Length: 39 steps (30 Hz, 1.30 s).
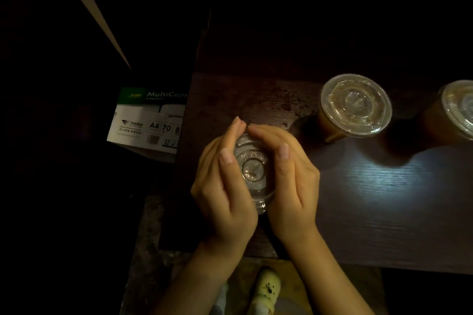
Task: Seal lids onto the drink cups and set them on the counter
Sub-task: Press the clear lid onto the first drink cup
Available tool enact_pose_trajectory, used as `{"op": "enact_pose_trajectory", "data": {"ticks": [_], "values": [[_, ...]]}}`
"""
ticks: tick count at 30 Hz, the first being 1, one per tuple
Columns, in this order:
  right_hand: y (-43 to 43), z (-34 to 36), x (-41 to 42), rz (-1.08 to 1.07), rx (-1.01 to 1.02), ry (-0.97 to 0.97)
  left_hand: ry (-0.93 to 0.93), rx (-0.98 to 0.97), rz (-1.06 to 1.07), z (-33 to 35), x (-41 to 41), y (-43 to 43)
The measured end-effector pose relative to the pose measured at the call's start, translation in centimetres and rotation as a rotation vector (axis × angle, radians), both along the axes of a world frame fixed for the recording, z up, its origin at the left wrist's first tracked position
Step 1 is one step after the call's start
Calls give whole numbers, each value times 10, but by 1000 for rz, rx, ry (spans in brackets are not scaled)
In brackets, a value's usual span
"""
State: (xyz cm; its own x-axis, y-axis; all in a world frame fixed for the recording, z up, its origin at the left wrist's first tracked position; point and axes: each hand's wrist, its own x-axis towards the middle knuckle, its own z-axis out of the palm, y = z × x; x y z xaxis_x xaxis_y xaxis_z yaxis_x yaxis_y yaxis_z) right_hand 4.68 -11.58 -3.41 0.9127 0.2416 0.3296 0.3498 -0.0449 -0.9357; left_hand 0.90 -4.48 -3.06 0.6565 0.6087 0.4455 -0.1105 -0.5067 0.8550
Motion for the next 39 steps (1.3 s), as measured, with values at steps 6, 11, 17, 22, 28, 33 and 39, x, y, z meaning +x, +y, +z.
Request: {"op": "enact_pose_trajectory", "data": {"ticks": [6, 11, 17, 22, 28, 33, 39], "values": [[1, 5, -2, -27, -28, -7, 42, 113, -12, 6, -1, 2], [-24, 15, -8, 140, -98, 214, 328, 256, -322, 25, 4, 24], [-72, -8, -15, 311, -176, 411, 679, 605, -511, 49, 25, 38], [-51, -14, -4, 378, -310, 269, 832, 774, -442, 46, 17, 9], [-36, -16, 4, 352, -334, 272, 766, 815, -388, 47, 20, 4], [-35, -23, 4, 323, -362, 230, 735, 837, -370, 46, 18, 2], [-34, -26, 3, 293, -381, 205, 744, 864, -413, 50, 18, 4]]}}
